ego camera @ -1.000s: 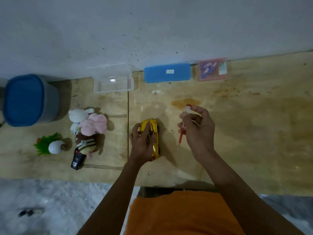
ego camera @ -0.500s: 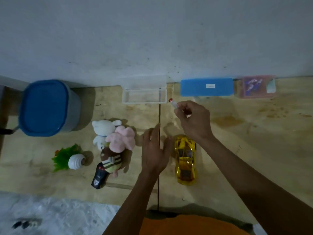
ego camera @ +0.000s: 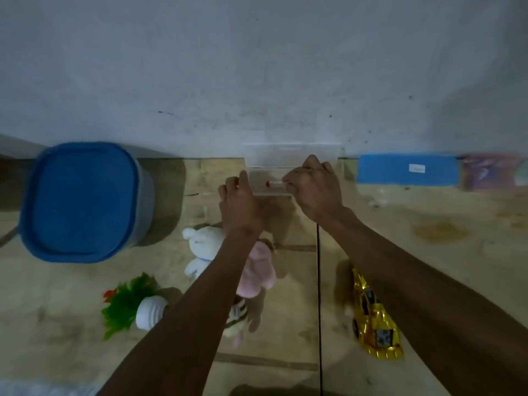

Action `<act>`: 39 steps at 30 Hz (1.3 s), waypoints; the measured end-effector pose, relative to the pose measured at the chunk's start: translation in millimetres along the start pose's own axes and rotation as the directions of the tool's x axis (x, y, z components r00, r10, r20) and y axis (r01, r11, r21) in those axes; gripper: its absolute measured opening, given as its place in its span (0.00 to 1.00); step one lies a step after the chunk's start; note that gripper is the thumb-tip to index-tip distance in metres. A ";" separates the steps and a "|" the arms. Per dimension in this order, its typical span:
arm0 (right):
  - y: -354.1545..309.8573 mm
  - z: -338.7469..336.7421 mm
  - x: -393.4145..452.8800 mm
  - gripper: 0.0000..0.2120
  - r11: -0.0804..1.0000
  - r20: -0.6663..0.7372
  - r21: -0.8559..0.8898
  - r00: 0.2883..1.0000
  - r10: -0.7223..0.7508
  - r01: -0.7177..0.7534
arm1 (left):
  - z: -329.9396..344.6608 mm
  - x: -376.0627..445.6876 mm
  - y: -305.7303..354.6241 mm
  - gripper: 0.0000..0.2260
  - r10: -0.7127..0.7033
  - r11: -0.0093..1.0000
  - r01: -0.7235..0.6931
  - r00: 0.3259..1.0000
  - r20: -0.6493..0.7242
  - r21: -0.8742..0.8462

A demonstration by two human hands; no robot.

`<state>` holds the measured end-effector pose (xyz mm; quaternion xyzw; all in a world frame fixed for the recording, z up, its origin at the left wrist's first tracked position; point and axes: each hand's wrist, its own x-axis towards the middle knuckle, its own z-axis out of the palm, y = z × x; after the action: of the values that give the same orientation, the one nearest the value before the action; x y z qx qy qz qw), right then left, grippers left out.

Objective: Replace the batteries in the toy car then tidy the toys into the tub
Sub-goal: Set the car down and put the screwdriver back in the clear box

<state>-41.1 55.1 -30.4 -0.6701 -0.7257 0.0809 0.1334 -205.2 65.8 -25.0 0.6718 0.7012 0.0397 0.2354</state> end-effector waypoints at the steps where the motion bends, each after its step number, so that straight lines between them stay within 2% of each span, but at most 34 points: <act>1: 1.2 3.7 0.3 0.05 1.000 0.012 -0.002 1.000 -0.004 0.004 | 3.1 2.2 -1.0 0.28 0.011 1.000 -0.011 1.000 0.001 -0.006; 6: 5.4 12.0 4.6 0.05 1.000 0.035 -0.009 0.999 -0.009 0.010 | 10.3 7.6 -2.8 0.30 0.057 0.997 -0.058 0.998 -0.028 -0.047; 9: 6.3 5.6 1.8 0.05 0.999 -0.070 0.017 0.997 -0.032 0.033 | 10.4 7.4 0.2 0.32 0.044 0.996 -0.047 0.999 -0.032 -0.081; 11: 9.3 -7.7 -2.2 0.09 0.999 -0.189 0.034 0.982 0.007 -0.001 | 10.1 6.6 3.4 0.33 0.028 0.993 -0.032 0.999 -0.029 -0.114; 13: 15.3 -21.7 -5.6 0.14 0.997 -0.250 -0.023 0.966 0.071 -0.080 | 9.1 6.2 6.2 0.34 0.016 0.991 -0.019 1.000 -0.022 -0.136; 15: 20.9 -29.5 -7.4 0.20 0.987 -0.239 -0.098 0.965 0.105 -0.131 | 7.7 5.2 8.6 0.38 -0.001 0.984 -0.003 1.000 -0.023 -0.177; 17: 24.4 -31.3 -7.3 0.23 0.987 -0.195 -0.101 0.976 0.102 -0.123 | 6.5 4.2 10.4 0.44 -0.029 0.968 0.022 0.999 -0.025 -0.250; 19: 26.8 -34.7 -6.5 0.21 0.993 -0.170 -0.054 0.981 0.091 -0.102 | 4.7 2.7 12.4 0.49 -0.056 0.953 0.047 0.998 -0.020 -0.300; 22: 34.1 -38.6 -11.2 0.13 1.000 -0.178 -0.004 0.984 0.027 -0.028 | 2.8 0.4 14.9 0.53 -0.040 0.950 0.025 0.998 -0.040 -0.310; 25: 37.2 -27.4 -24.7 0.08 1.000 -0.137 0.017 0.990 -0.019 0.021 | 2.1 -1.9 13.9 0.48 0.020 0.987 -0.035 0.995 -0.096 -0.159; 29: 39.6 -6.9 -38.0 0.10 0.999 -0.137 0.043 0.990 -0.023 0.029 | 5.6 1.8 4.3 0.27 0.260 0.964 -0.246 0.949 -0.180 0.096; 31: 38.9 -1.8 -38.8 0.11 0.999 -0.172 0.020 0.985 -0.028 0.032 | 6.9 8.3 -1.8 0.20 0.339 0.938 -0.316 0.923 -0.182 0.145; 36: 39.9 3.3 -24.8 0.10 0.997 -0.251 -0.059 0.966 -0.065 0.052 | 5.4 30.2 -4.7 0.16 0.383 0.920 -0.365 0.915 -0.128 0.145; 39: 42.3 6.5 -22.8 0.11 0.993 -0.253 -0.100 0.964 -0.086 0.063 | 9.1 37.3 -7.7 0.16 0.415 0.907 -0.396 0.899 -0.142 0.147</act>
<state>-1.3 36.6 -51.1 -0.6526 -0.7298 -0.0447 0.1986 -208.3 98.5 -46.3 0.8097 0.5643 0.1047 0.1222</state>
